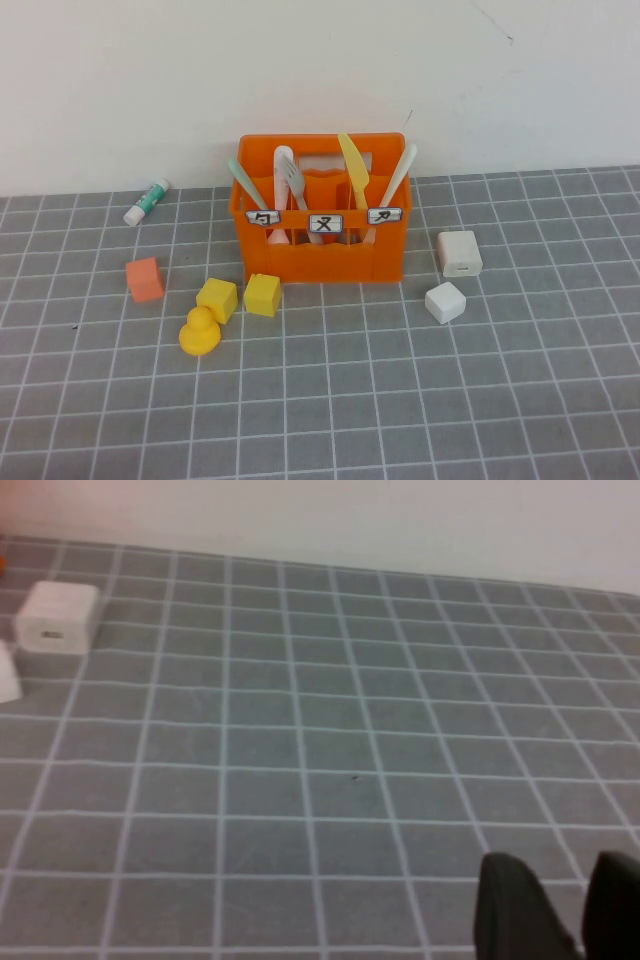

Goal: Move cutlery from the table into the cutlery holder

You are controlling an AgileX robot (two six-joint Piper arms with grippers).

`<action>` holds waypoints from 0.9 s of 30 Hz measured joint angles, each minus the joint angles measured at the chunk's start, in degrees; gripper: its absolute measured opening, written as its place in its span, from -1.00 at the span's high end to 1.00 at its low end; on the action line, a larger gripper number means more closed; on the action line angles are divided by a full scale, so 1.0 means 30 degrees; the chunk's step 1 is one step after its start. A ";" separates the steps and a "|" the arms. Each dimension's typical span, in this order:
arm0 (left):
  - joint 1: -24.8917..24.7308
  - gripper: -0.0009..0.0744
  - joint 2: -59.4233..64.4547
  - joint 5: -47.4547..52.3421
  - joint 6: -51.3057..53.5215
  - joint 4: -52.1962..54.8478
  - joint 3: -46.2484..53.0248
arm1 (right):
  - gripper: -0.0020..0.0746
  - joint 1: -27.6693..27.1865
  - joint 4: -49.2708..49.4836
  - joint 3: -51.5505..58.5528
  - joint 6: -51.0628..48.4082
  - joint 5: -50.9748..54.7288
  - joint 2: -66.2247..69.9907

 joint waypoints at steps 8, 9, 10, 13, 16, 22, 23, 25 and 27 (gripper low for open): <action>0.0000 0.98 0.0000 0.0000 0.0000 0.0000 0.0000 | 0.51 0.1620 0.0000 0.0000 0.0101 0.0131 -0.0016; 0.0000 0.98 0.0000 0.0000 0.0000 0.0000 0.0000 | 0.51 0.1638 0.0000 0.0000 0.0101 0.0131 -0.0016; 0.0000 0.98 0.0000 0.0000 0.0043 0.0000 0.0000 | 0.51 0.1668 0.0000 0.0000 0.0101 0.0131 -0.0016; 0.0000 0.98 0.0000 0.0000 0.0046 0.0000 0.0000 | 0.51 0.1668 0.0042 0.0000 0.0134 0.0158 -0.0016; 0.0000 0.98 0.0000 0.0000 0.0046 0.0000 0.0000 | 0.51 0.1668 0.0080 0.0000 0.0134 0.0158 -0.0016; 0.0000 0.98 0.0000 0.0000 0.0046 0.0000 0.0000 | 0.51 0.1668 0.0077 0.0000 0.0100 0.0177 -0.0016; 0.0000 0.98 0.0000 0.0000 0.0046 0.0000 0.0000 | 0.51 0.1668 0.0077 0.0000 0.0000 0.0177 -0.0016; 0.0000 0.98 0.0000 0.0000 0.0046 0.0000 0.0000 | 0.51 0.1668 0.0077 0.0000 0.0000 0.0177 -0.0016; 0.0000 0.98 0.0000 0.0000 0.0046 0.0000 0.0000 | 0.51 0.1668 0.0077 0.0000 0.0000 0.0177 -0.0016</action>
